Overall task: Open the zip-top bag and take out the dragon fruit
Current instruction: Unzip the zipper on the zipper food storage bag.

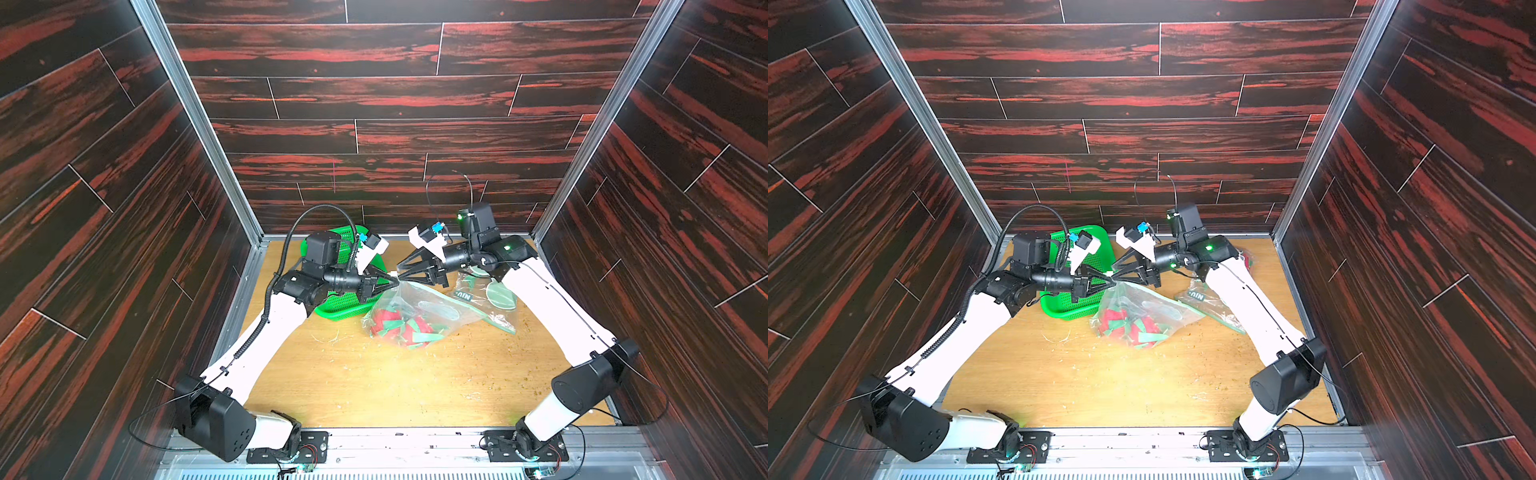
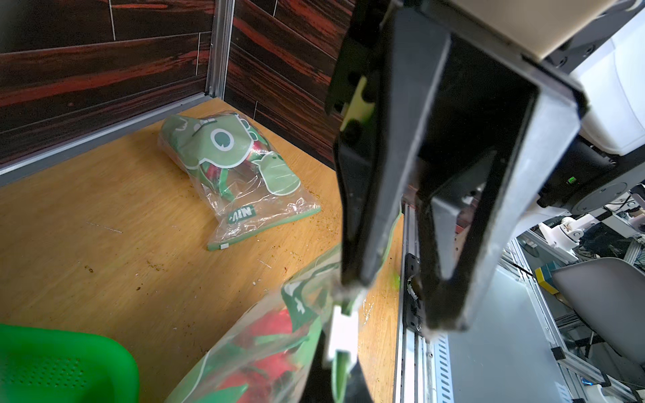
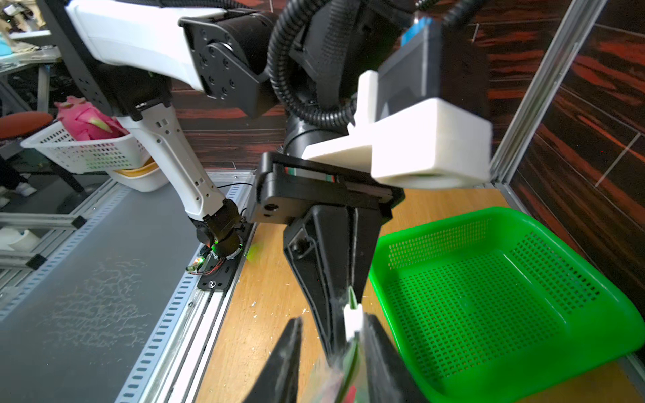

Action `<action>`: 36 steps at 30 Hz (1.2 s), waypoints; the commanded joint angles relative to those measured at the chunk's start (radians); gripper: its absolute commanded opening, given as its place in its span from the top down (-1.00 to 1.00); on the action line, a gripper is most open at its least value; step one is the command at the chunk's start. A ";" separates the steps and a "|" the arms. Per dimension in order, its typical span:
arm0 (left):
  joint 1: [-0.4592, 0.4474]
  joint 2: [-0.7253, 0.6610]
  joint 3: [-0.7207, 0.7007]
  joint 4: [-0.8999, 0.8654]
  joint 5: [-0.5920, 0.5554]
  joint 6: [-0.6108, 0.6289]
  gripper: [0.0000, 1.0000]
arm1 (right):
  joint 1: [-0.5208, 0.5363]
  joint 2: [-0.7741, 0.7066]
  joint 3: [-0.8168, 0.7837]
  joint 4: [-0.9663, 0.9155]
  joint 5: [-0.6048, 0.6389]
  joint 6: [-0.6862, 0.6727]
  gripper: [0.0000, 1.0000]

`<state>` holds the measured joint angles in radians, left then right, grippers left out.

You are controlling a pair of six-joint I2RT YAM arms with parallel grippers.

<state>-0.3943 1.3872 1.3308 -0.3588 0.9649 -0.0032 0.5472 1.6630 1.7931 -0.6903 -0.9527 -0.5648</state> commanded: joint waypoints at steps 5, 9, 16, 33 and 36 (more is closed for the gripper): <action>-0.007 -0.020 0.046 0.026 0.039 0.026 1.00 | 0.014 0.028 0.011 -0.015 -0.028 -0.007 0.50; -0.006 -0.024 0.044 0.027 0.040 0.032 1.00 | 0.013 0.036 0.021 -0.035 -0.019 -0.016 0.50; -0.012 -0.030 0.045 0.038 0.043 0.032 1.00 | 0.013 0.051 0.039 -0.057 -0.013 -0.021 0.47; -0.020 -0.038 0.045 0.048 0.037 0.031 1.00 | 0.014 0.073 0.070 -0.111 -0.031 -0.047 0.68; -0.021 -0.040 0.047 0.051 0.033 0.028 1.00 | 0.014 0.081 0.081 -0.131 -0.031 -0.056 0.66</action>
<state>-0.4110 1.3869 1.3319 -0.3676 0.9691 0.0189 0.5533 1.7168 1.8404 -0.7681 -0.9550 -0.6044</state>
